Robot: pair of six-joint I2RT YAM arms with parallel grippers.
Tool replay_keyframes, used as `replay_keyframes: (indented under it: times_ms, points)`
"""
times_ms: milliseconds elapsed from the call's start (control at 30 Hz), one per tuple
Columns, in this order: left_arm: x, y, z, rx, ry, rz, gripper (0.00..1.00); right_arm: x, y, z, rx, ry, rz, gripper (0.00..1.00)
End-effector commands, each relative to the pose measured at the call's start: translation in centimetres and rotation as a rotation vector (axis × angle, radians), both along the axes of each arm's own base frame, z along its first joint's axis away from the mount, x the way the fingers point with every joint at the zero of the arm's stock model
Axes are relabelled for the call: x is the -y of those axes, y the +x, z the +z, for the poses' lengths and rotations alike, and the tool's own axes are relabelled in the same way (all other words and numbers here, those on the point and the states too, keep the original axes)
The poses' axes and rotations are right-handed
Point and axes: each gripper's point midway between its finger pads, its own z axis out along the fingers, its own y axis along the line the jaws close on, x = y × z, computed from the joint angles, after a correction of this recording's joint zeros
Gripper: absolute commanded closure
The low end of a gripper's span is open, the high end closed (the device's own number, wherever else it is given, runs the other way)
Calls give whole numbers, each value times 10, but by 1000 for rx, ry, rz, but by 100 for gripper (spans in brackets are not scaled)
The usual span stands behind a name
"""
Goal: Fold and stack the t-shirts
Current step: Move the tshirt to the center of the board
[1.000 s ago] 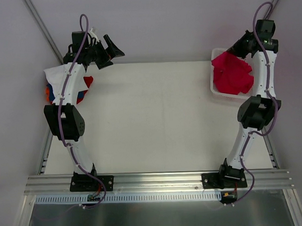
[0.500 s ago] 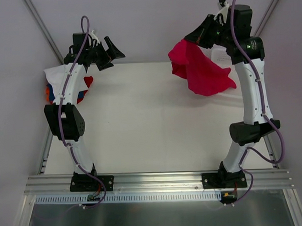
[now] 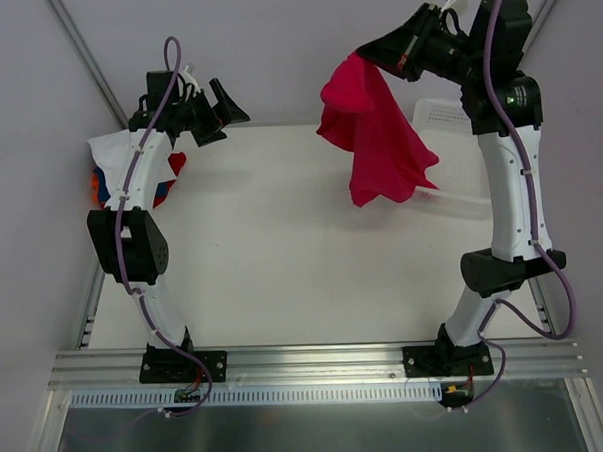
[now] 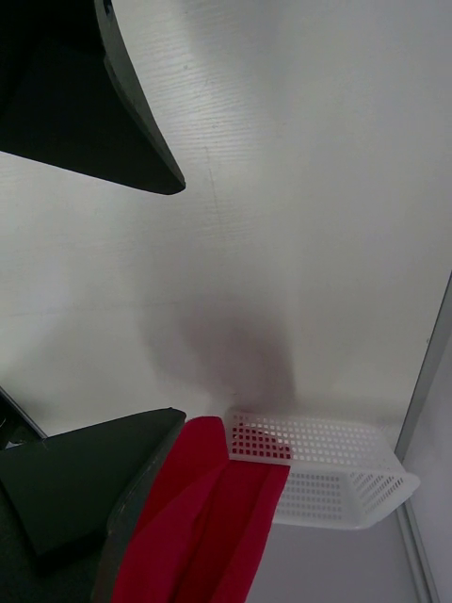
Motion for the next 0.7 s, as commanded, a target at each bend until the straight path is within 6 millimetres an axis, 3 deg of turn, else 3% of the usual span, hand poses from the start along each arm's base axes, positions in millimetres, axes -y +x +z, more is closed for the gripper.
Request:
replay_keyframes:
  times_ms: [0, 33, 67, 100, 167, 200, 300, 533, 633, 667]
  points:
    - [0, -11, 38, 96, -6, -27, 1, -10, -55, 88, 154, 236, 221, 100]
    - [1, -12, 37, 96, -5, -30, 1, -8, -60, 108, 236, 280, 254, 100]
    - [1, -13, 37, 94, -7, -34, 1, -5, -55, 113, 239, 311, 261, 100]
    - [1, -13, 37, 94, -8, -35, 1, -3, -66, 135, 277, 381, 302, 100]
    - [1, -15, 39, 98, -8, -37, 1, 0, -61, 147, 286, 449, 328, 100]
    - [1, -16, 39, 98, -8, -37, 1, 4, -76, 166, 359, 475, 352, 100]
    - [2, -21, 37, 92, -7, -39, 1, 13, -84, 181, 364, 559, 388, 100]
    - [7, -27, 35, 85, -4, -47, 1, 8, -72, 149, 276, 492, 404, 100]
    - [9, -29, 36, 86, -2, -47, 1, 2, -62, 122, 216, 433, 415, 100]
    - [10, -29, 36, 88, -2, -48, 1, -1, -47, 97, 164, 403, 403, 100]
